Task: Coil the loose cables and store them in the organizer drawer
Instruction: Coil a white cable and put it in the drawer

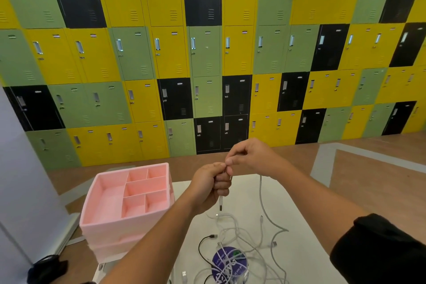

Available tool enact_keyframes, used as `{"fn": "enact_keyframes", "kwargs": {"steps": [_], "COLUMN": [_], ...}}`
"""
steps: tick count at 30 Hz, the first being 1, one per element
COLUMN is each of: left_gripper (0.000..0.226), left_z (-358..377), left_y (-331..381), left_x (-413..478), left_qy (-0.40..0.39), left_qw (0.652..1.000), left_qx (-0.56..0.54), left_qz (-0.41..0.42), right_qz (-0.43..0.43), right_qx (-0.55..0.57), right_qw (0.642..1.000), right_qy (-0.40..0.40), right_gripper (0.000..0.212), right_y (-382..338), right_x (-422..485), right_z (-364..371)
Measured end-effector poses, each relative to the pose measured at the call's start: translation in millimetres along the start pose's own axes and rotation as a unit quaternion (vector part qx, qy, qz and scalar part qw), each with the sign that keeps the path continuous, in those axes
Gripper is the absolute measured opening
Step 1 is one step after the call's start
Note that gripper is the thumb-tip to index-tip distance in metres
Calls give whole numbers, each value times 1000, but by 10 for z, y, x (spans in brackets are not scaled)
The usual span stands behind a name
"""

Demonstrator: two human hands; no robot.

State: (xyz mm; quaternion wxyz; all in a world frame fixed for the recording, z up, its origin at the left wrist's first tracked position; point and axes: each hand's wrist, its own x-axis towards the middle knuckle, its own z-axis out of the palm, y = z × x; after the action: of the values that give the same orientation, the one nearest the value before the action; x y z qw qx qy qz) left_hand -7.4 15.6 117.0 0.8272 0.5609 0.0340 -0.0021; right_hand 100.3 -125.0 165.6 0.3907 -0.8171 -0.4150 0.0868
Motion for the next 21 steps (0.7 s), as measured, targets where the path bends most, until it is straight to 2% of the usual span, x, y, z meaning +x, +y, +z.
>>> {"fn": "enact_keyframes", "kwargs": {"steps": [3, 6, 9, 13, 17, 21], "left_gripper": [35, 36, 37, 36, 35, 32], "left_z": [-1, -60, -113, -119, -127, -168], "left_y": [1, 9, 59, 78, 108, 123], "left_x": [-33, -53, -46, 21, 140, 234], "left_qy": [-7, -40, -51, -44, 51, 190], "left_qw": [1000, 998, 995, 979, 960, 952], "left_qx": [-12, -42, -82, -197, -264, -212], "left_qz": [23, 0, -5, 17, 74, 116], "right_qz": [-13, -1, 31, 81, 172, 192], "right_qx": [4, 22, 118, 243, 223, 211], "right_qw": [1000, 1000, 993, 966, 959, 952], "right_qy": [6, -9, -6, 31, -39, -108], "right_gripper": [7, 7, 15, 27, 28, 33], "right_y": [-62, -35, 21, 71, 149, 128], "right_x": [39, -4, -94, -151, -254, -357], "right_z": [-44, -21, 106, 360, 615, 796]}}
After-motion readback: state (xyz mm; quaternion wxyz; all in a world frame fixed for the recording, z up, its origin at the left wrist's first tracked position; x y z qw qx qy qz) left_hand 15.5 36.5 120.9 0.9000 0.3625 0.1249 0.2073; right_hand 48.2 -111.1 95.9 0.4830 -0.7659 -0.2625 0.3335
